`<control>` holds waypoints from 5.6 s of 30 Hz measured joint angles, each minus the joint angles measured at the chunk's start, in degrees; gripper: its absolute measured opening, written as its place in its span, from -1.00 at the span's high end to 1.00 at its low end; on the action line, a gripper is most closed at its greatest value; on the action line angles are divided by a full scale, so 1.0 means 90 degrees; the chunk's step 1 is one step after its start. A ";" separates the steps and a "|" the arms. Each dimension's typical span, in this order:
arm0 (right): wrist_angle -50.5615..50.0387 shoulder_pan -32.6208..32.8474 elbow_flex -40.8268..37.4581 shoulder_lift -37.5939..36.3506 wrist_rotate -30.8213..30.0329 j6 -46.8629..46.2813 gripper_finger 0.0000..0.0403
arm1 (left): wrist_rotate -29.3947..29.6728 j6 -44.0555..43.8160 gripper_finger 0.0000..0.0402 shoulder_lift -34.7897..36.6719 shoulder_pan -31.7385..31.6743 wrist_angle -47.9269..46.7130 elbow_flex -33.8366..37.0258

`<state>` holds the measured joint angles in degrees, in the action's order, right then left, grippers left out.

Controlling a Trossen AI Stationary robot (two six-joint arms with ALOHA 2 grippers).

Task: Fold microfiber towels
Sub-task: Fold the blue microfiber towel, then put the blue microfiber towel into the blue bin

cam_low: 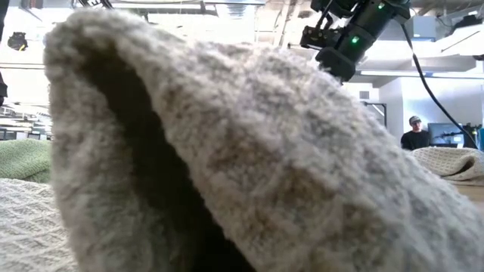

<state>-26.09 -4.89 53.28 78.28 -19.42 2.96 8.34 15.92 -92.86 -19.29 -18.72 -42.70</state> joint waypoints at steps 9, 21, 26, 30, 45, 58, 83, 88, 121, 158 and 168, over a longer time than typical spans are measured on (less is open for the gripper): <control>-0.0002 0.0000 0.0000 0.0000 -0.0010 0.0000 -0.13 | 0.0688 -0.0027 0.99 -0.0040 -0.0027 -0.0597 -0.0658; -0.0044 -0.0010 0.0007 -0.0432 -0.0054 0.0177 -0.13 | 0.0829 0.0855 1.00 -0.0024 -0.0019 -0.0750 -0.1612; -0.0062 -0.0017 0.0007 -0.1003 -0.0066 0.0175 -0.13 | 0.0486 0.1252 1.00 -0.0022 -0.0019 -0.0099 -0.1888; -0.0135 -0.0010 0.0007 -0.1402 -0.0065 0.0175 -0.13 | 0.0294 0.1370 1.00 -0.0232 -0.0012 0.0541 -0.2162; -0.0412 -0.0002 0.0005 -0.1926 -0.0044 0.0104 -0.13 | 0.0097 0.2622 1.00 -0.3072 0.0119 0.0268 -0.5616; -0.0816 -0.0015 0.0002 -0.1921 -0.0041 0.0000 -0.13 | -0.0188 0.2949 1.00 -0.4655 0.0378 -0.0315 -0.7805; -0.0935 -0.0002 0.0000 -0.2085 -0.0087 0.0175 -0.13 | 0.0975 0.2758 0.47 -0.4756 0.0911 -0.0803 -0.7887; -0.0954 -0.0005 0.0000 -0.2464 -0.0131 0.0233 -0.13 | 0.1096 0.2498 0.46 -0.4546 0.1007 -0.1254 -0.7887; -0.0643 -0.0056 -0.0119 0.0826 0.0396 0.2153 -0.13 | 0.0512 0.0078 0.46 -0.0653 0.1628 -0.4669 -0.7882; -0.0196 -0.0306 0.0471 0.1744 0.0505 0.2393 -0.13 | 0.0823 -0.0886 0.46 -0.0119 0.2115 -0.6565 -0.7807; -0.0217 -0.0583 0.0459 0.1840 0.1024 0.2390 -0.13 | 0.0825 -0.0910 0.46 -0.0119 0.2115 -0.6710 -0.7807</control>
<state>-28.04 -10.13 57.41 94.84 -10.21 24.47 15.77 7.73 -93.93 -0.25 -79.11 -112.97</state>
